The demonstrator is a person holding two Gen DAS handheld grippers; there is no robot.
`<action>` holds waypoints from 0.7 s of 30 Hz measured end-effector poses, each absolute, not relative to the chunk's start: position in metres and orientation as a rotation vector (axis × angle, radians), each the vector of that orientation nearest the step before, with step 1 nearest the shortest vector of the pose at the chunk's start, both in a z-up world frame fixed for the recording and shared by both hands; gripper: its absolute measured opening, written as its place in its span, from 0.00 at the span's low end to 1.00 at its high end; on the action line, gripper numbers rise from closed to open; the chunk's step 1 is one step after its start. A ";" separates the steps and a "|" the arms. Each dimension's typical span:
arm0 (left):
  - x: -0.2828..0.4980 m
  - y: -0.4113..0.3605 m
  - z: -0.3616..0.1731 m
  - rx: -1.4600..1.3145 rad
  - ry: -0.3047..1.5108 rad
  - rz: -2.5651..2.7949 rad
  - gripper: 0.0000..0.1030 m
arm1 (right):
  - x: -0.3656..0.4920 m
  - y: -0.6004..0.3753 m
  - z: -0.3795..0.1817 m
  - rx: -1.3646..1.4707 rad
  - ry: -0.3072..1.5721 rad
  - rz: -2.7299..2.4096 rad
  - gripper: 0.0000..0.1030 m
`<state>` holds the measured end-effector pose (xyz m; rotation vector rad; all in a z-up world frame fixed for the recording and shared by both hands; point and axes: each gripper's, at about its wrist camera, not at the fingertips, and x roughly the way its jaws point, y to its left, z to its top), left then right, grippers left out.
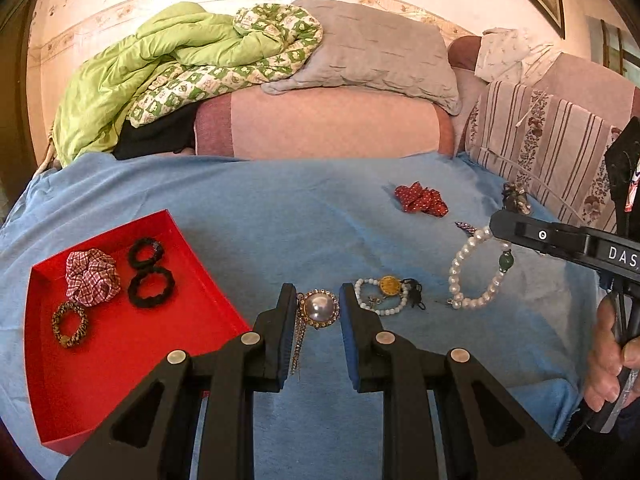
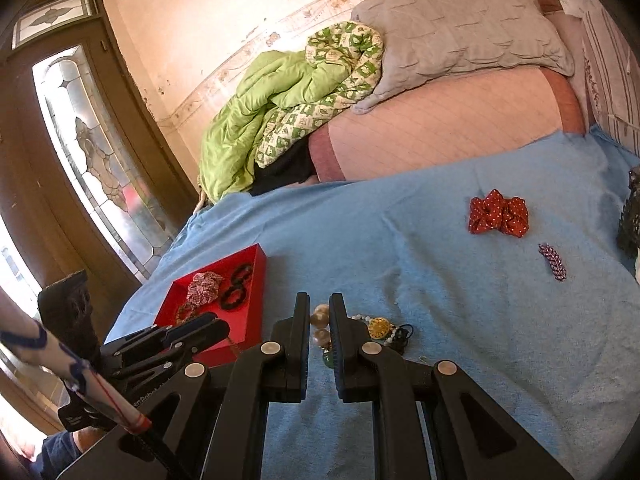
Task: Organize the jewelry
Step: 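Grasp the silver round pendant with the left tool while the right tool holds the pearl bracelet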
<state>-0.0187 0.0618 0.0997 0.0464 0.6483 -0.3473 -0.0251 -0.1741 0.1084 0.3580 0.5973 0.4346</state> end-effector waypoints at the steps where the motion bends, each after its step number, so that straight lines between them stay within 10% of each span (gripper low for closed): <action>1: -0.018 0.063 0.099 0.046 0.649 -0.343 0.20 | -0.025 -0.173 0.108 0.355 0.599 0.435 0.10; 21: -0.012 0.089 0.101 0.020 0.648 -0.293 0.20 | -0.024 -0.154 0.105 0.325 0.626 0.438 0.10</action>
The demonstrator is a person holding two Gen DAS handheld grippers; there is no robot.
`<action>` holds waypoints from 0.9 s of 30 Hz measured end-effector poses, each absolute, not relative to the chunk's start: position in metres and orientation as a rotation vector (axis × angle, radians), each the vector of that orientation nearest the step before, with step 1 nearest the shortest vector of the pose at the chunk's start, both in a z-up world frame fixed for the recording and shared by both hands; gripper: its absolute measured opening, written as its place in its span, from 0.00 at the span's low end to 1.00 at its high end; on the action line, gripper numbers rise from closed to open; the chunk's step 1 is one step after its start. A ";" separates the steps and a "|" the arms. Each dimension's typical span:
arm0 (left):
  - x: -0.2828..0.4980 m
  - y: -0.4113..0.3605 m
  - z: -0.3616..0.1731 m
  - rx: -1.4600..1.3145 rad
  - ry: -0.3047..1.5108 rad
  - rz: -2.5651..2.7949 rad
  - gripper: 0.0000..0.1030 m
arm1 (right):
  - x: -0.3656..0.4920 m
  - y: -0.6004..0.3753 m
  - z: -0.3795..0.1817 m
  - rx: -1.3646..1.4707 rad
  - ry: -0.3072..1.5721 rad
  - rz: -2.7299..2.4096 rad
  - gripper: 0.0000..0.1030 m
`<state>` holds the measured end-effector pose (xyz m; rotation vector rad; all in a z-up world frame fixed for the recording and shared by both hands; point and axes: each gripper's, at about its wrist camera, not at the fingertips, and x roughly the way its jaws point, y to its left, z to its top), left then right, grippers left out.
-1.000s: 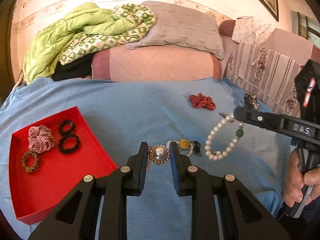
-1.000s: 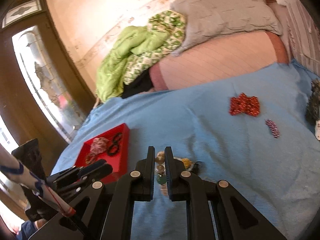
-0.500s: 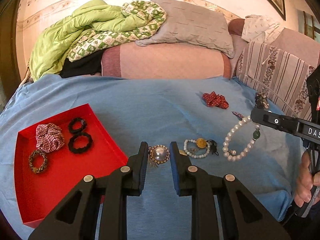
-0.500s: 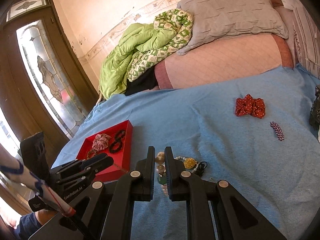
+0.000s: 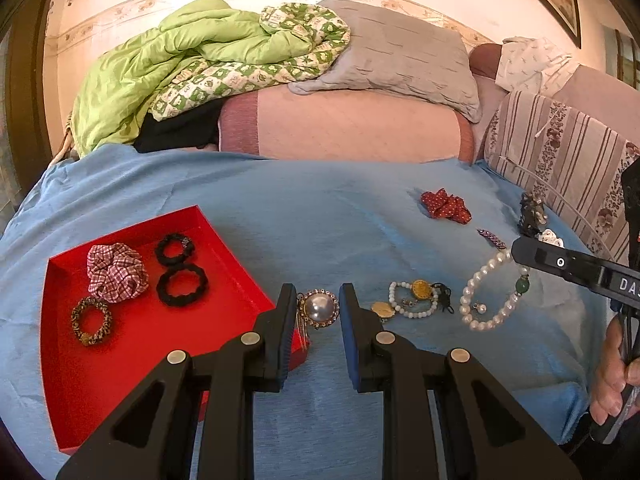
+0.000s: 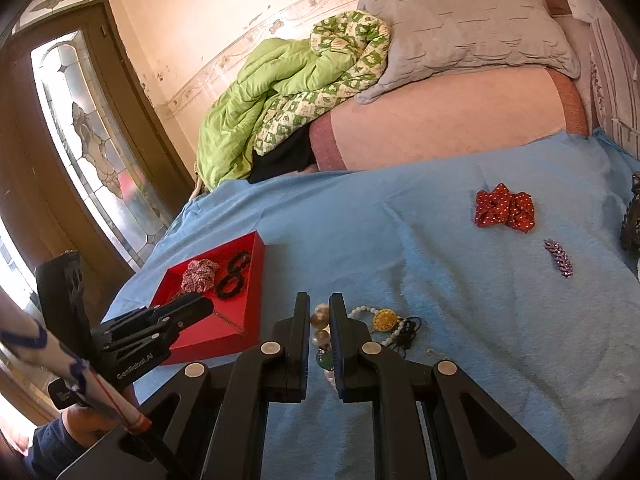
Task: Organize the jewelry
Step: 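Grasp the silver round pendant with the left tool while the right tool holds the pearl bracelet, then carry both items into the red tray and open both tools to release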
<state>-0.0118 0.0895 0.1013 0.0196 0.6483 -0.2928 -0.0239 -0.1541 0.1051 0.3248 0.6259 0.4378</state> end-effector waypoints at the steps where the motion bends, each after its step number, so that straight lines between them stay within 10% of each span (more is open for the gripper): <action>1: -0.012 0.091 0.102 0.018 0.647 -0.290 0.20 | -0.024 -0.153 0.106 0.325 0.626 0.440 0.10; 27: -0.003 0.208 0.108 -0.126 0.636 -0.128 0.20 | -0.013 -0.031 0.140 0.264 0.670 0.577 0.10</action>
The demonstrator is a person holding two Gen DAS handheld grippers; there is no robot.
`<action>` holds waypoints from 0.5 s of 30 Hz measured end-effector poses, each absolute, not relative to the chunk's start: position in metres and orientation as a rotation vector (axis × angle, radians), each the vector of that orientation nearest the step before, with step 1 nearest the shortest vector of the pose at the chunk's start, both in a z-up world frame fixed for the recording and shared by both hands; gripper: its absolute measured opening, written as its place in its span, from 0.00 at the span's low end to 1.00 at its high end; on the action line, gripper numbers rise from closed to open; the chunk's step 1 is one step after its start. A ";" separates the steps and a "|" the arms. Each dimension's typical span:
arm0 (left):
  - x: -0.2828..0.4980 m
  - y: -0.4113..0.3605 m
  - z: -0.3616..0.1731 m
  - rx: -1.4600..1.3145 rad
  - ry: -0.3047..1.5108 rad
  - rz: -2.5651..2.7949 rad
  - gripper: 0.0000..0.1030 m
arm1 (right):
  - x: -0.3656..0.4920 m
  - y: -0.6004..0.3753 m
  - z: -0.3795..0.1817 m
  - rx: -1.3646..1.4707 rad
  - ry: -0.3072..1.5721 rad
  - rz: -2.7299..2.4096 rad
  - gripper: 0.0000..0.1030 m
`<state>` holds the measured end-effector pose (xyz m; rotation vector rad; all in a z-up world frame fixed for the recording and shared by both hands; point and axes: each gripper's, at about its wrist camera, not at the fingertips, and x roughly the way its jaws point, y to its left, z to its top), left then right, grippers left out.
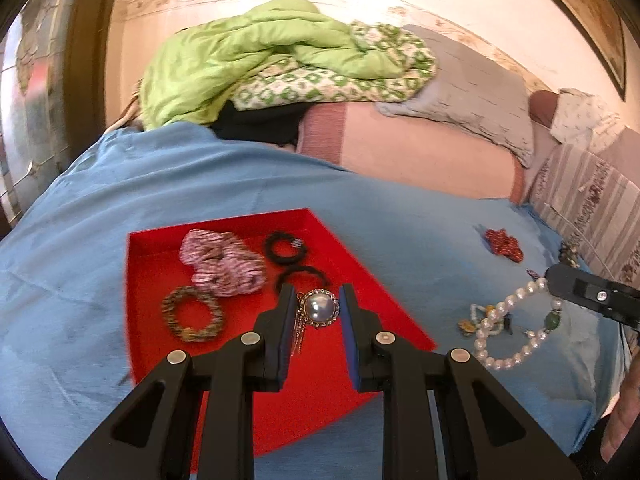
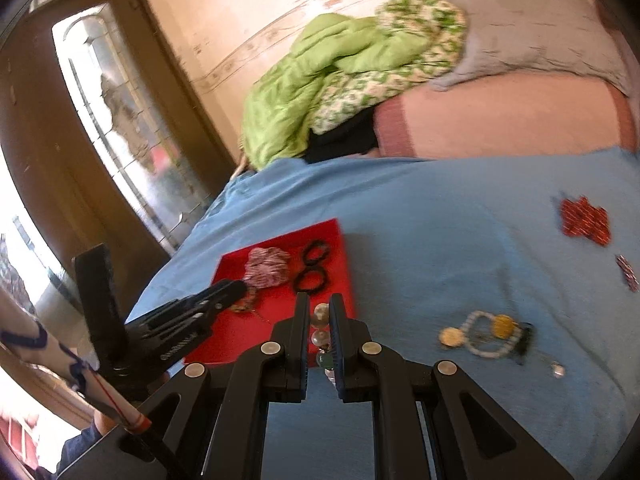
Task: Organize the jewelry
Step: 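Carry both items into the red tray and open both tools to release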
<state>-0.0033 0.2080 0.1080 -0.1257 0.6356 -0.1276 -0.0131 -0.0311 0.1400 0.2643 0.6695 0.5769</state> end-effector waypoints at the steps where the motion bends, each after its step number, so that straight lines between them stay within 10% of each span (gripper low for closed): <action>1: -0.002 0.215 0.107 -0.137 0.642 -0.117 0.20 | -0.012 -0.024 0.142 0.258 0.671 0.585 0.10; 15: 0.004 0.269 0.086 -0.236 0.719 -0.021 0.20 | 0.026 0.062 0.136 0.225 0.757 0.648 0.10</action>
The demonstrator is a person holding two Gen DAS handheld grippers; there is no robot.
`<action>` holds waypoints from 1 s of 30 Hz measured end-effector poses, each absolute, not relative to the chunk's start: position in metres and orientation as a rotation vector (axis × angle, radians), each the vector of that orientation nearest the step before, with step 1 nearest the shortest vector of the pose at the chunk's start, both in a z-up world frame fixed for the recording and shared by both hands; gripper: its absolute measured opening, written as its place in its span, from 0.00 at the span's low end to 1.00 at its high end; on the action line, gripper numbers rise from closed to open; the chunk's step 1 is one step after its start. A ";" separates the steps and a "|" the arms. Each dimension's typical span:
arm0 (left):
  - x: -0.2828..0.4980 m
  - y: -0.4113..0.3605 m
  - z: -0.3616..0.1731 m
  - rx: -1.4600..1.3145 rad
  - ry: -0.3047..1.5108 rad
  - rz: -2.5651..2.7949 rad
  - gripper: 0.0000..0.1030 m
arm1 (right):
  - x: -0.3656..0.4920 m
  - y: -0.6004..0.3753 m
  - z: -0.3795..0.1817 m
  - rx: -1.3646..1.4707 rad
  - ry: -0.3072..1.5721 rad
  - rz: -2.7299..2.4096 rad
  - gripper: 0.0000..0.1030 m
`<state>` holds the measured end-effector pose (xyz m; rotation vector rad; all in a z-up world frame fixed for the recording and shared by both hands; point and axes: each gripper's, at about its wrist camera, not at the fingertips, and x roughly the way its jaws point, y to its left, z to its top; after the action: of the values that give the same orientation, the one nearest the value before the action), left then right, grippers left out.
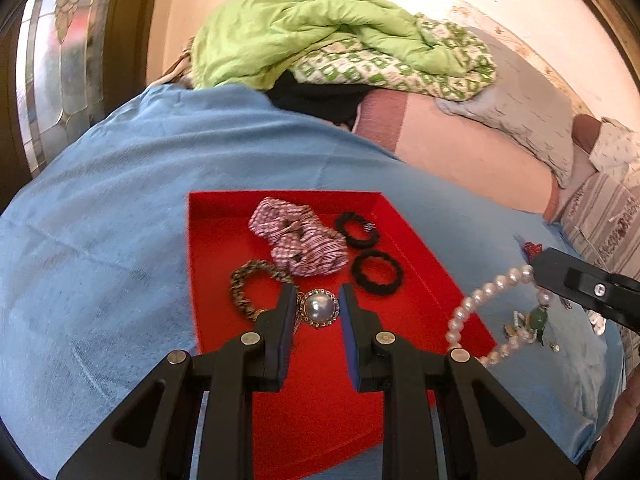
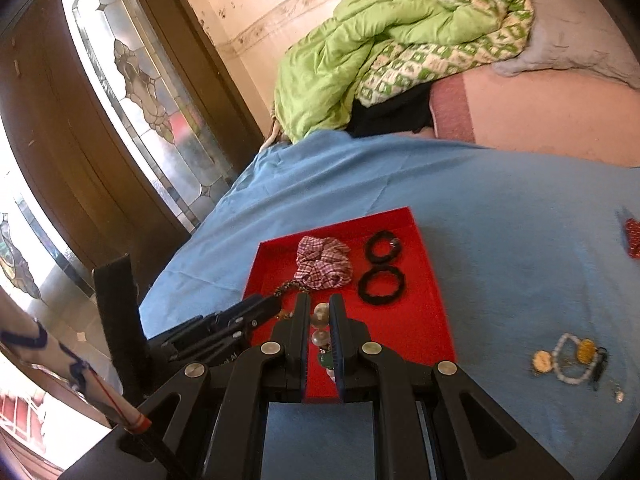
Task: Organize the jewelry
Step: 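Carry both items into the red tray and open both tools to release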
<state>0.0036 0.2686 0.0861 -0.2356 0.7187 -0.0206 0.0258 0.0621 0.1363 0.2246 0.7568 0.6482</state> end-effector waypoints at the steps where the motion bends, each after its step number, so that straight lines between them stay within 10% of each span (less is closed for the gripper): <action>1: 0.004 0.271 0.085 -0.242 0.724 -0.015 0.20 | 0.030 0.068 0.135 0.222 0.765 0.649 0.10; 30: 0.033 0.263 0.058 -0.239 0.849 0.014 0.20 | 0.102 0.088 0.063 0.253 0.956 0.512 0.11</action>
<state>0.0329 0.2632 0.0579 -0.2394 0.8494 0.0137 0.1016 0.0881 0.0630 0.2528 0.9563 0.5125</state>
